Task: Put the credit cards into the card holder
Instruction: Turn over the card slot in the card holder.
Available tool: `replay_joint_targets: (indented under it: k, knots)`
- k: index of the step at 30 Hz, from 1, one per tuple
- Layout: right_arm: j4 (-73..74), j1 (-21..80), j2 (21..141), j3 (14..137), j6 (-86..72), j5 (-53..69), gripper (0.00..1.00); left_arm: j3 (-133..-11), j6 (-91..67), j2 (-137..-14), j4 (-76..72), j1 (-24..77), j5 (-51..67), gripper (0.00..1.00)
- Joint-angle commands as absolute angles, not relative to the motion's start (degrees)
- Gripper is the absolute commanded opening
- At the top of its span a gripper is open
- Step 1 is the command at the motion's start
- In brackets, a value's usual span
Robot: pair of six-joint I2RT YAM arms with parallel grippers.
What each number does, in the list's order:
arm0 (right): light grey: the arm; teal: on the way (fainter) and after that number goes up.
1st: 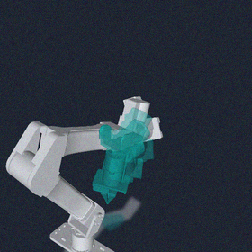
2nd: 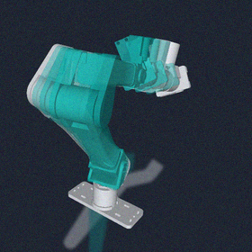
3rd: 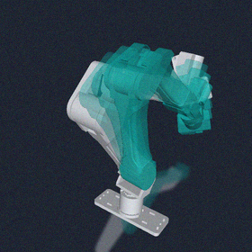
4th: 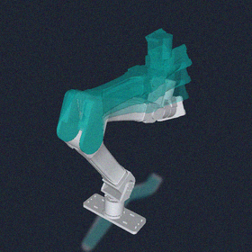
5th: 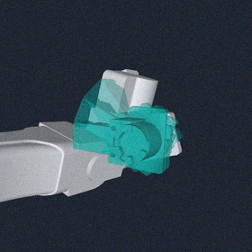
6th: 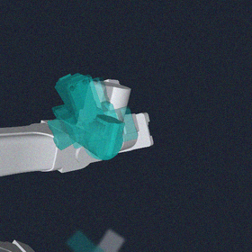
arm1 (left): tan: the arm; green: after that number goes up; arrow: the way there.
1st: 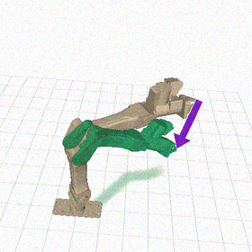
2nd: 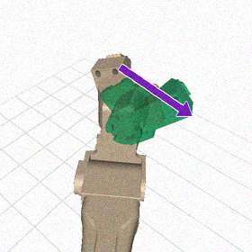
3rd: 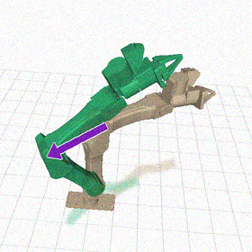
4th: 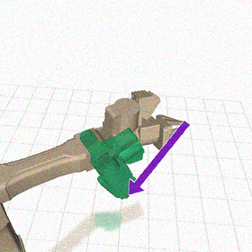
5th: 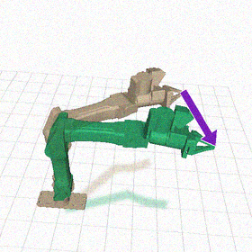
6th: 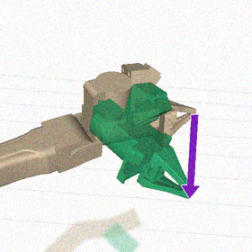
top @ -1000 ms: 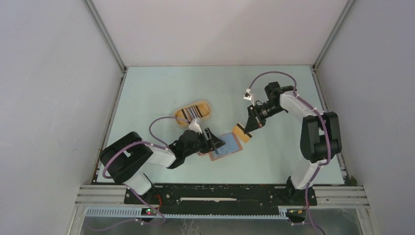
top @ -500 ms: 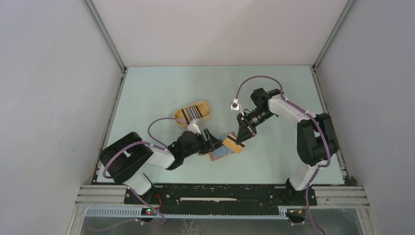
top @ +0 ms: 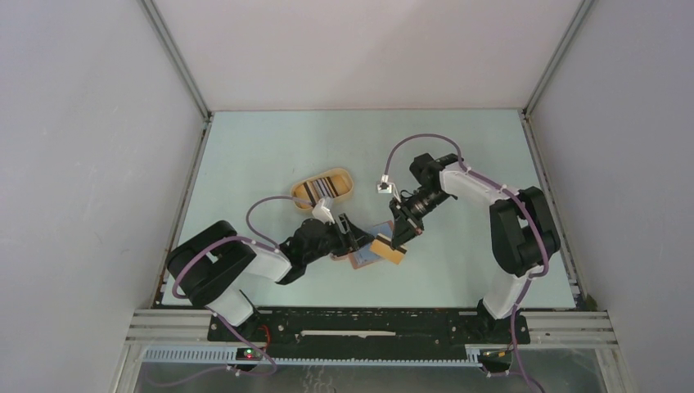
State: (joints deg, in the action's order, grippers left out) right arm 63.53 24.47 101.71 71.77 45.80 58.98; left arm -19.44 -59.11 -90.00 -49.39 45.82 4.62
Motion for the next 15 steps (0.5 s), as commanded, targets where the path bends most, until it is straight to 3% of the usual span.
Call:
replay_joint_targets:
  k: [1,15]
  knots:
    - [61.4,24.9,102.4,70.9,44.4,57.3,0.0,-17.5,-60.1,-89.1,-53.1,44.8,4.8,0.68]
    - [51.8,23.2,103.9,69.1,31.9,47.9,0.0,-17.0,-60.4,-89.8,-55.6,44.5,5.6,0.68]
